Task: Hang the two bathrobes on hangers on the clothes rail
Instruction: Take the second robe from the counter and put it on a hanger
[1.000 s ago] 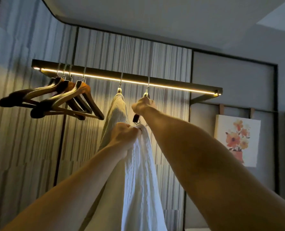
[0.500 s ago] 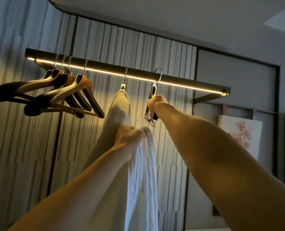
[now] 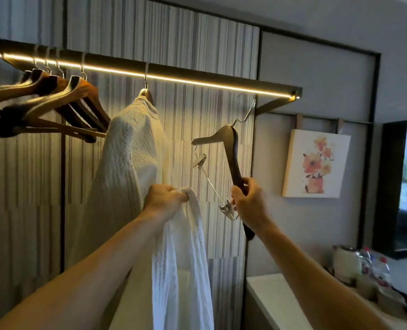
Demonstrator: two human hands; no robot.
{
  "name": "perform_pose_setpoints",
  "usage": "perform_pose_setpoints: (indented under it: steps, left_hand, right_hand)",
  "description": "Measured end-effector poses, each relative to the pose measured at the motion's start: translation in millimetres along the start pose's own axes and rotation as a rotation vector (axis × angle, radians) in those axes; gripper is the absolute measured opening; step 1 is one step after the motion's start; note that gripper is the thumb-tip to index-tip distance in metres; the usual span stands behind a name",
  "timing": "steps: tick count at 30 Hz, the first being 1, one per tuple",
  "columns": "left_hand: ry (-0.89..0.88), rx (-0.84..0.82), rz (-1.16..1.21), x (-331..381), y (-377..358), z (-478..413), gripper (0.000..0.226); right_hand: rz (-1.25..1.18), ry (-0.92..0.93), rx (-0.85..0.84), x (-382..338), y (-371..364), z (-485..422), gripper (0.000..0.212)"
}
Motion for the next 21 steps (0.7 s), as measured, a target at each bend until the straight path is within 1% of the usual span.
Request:
perform_pose_setpoints:
  steps: [4, 6, 9, 11, 15, 17, 19, 20, 21]
  left_hand:
    - [0.036, 0.012, -0.13, -20.5, -36.3, 34.6, 0.021]
    - [0.052, 0.006, -0.208, -31.6, -51.3, 47.4, 0.023]
    - [0.12, -0.022, -0.289, -56.8, -77.0, 69.3, 0.023]
    - [0.169, -0.064, -0.342, -74.0, -92.9, 83.8, 0.022]
    - [0.255, -0.195, -0.524, -108.4, -116.5, 119.3, 0.016]
    - [0.276, -0.239, -0.57, -126.4, -121.6, 134.1, 0.015]
    - [0.288, -0.268, -0.627, -140.6, -123.0, 144.7, 0.018]
    - [0.29, -0.27, -0.666, -144.3, -122.5, 147.6, 0.022]
    - [0.291, -0.255, -0.711, -146.6, -122.6, 150.3, 0.032]
  right_hand:
    - [-0.217, -0.227, -0.067, 68.8, 13.5, 62.4, 0.03]
    - [-0.186, -0.29, -0.036, 94.4, 19.9, 85.4, 0.029]
    - [-0.069, -0.316, -0.102, 125.7, 26.1, 136.6, 0.023]
    - [-0.054, -0.32, -0.133, 136.4, 33.9, 168.2, 0.017]
    - [-0.023, -0.324, -0.164, 133.6, 61.4, 226.5, 0.016]
    - [-0.01, -0.326, -0.164, 124.0, 82.9, 256.6, 0.012]
    - [-0.077, -0.352, -0.185, 110.4, 106.9, 286.5, 0.002]
    - [-0.112, -0.378, -0.211, 102.5, 116.4, 299.3, 0.003]
    - [-0.149, -0.412, -0.245, 96.3, 123.5, 312.1, 0.005]
Point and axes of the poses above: each hand's wrist, its own z-axis away from the middle knuckle, its own y-axis out of the back of the hand, x = y × z, the point moved 6 cm from there along -z, towards the middle knuckle, and after that the axes turned 9 degrees about -x, right-handed, at the moved point
